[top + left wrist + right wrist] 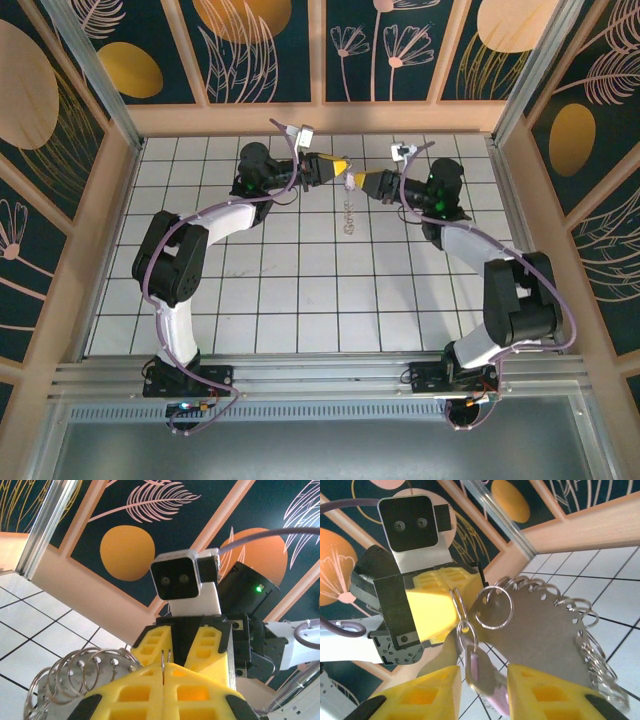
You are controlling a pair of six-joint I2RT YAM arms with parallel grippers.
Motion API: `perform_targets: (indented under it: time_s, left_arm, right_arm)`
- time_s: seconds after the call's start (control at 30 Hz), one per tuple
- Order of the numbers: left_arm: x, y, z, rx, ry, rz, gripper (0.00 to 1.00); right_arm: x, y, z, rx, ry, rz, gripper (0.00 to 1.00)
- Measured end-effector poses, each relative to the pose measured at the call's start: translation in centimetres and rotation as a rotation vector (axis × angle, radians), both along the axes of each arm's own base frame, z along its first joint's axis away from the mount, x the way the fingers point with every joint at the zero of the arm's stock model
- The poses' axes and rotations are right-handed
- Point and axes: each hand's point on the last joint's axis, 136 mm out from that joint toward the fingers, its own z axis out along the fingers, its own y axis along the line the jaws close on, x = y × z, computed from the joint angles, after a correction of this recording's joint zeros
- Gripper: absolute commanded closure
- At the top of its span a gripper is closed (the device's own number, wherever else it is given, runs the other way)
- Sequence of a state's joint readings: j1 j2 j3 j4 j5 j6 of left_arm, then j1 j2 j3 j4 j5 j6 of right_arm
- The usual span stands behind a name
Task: Put the keys on the keyring
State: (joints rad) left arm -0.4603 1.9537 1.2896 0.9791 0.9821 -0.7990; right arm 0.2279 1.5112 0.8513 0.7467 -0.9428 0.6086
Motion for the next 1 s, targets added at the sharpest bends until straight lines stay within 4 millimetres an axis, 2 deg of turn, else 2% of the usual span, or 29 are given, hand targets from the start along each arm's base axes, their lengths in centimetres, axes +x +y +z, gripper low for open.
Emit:
perform_targets:
  time_s: [0.2, 0.43, 1.0]
  left_arm:
    - [-0.1, 0.1, -0.4, 0.0, 0.008, 0.004, 1.0]
    - [-0.1, 0.1, -0.2, -0.006, 0.012, 0.004, 1.0]
    - [-0.3, 0.2, 0.0, -0.01, 0.006, 0.003, 1.0]
  right_arm:
    - [-0.7, -1.4, 1.3, 0.017, -0.055, -0.111, 0.65]
    - [-0.5, -1.5, 2.5, 0.051, -0.1, -0.119, 0.56]
    - [-0.8, 1.4, 0.4, 0.073, -0.079, -0.016, 0.55]
